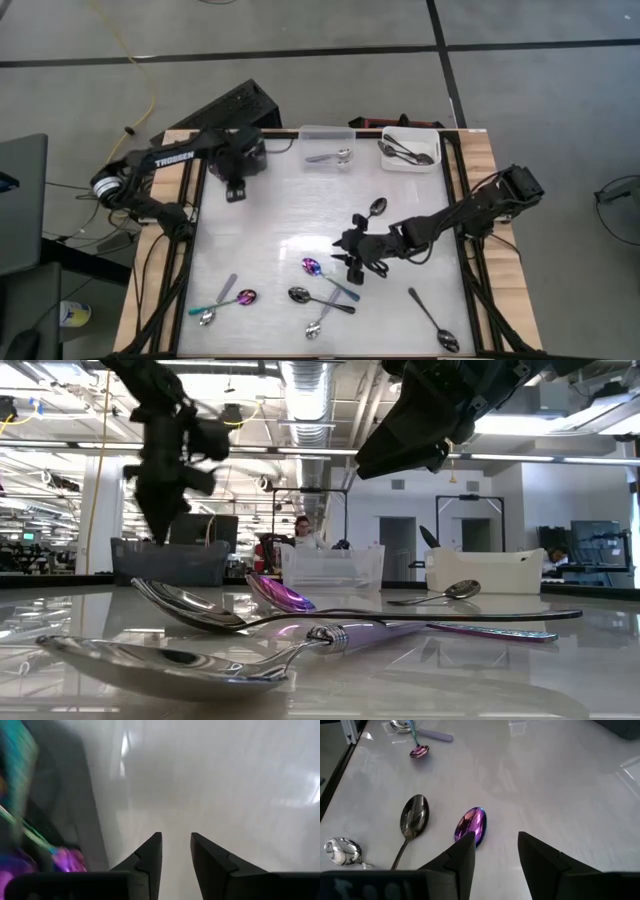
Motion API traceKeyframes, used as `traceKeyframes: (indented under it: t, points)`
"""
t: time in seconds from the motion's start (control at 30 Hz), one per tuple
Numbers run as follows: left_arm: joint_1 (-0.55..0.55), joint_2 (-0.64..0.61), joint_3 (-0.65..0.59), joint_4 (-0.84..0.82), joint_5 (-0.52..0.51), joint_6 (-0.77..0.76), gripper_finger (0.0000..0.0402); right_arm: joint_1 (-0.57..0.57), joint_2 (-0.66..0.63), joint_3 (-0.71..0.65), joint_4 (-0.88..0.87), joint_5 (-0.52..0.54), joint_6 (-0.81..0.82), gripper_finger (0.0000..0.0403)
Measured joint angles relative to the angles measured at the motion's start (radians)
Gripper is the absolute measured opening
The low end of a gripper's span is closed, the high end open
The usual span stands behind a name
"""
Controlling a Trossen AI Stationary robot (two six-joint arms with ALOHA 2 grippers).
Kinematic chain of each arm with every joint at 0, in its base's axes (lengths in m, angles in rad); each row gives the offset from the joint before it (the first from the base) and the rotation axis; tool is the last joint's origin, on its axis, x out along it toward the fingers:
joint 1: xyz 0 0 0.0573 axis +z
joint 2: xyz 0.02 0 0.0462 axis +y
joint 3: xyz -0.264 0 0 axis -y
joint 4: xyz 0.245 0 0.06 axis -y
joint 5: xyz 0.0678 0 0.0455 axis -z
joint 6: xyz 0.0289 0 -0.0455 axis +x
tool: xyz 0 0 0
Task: Sort silverware by color (type)
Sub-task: Adjust the black bin, then put the black spoon into the white bin
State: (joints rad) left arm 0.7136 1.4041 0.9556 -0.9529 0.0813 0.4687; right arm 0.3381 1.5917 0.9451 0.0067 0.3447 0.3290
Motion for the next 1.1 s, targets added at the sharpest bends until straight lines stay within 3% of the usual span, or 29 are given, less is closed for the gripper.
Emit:
traceKeyframes:
  t: [0.13,0.37,0.53,0.7,0.87,0.97,1.1]
  points:
    - [0.000,0.017,-0.089,0.016,-0.170,0.047,0.0086,-0.007,0.000,0.000,-0.001,0.000,0.000,0.0170]
    - [0.054,0.021,-0.117,0.051,-0.439,0.069,0.0086,-0.002,0.000,0.000,0.000,0.000,0.010,0.0170]
    - [0.139,0.021,-0.117,0.062,-0.511,0.064,0.0086,0.009,0.000,0.000,0.000,0.000,0.014,0.0170]
    - [0.179,0.021,-0.114,0.075,-0.525,0.054,0.0086,0.016,0.000,0.000,0.000,-0.001,0.022,0.0170]
    - [0.138,0.021,-0.037,0.014,-0.488,-0.040,0.0086,0.022,0.000,0.000,0.000,-0.001,0.037,0.0170]
    - [0.094,0.021,0.024,-0.076,-0.381,-0.116,0.0086,0.028,0.000,0.000,0.001,-0.001,0.067,0.0170]
    - [0.013,0.014,0.056,-0.134,-0.137,-0.187,0.0086,0.029,0.012,0.000,0.006,-0.023,0.195,0.0170]
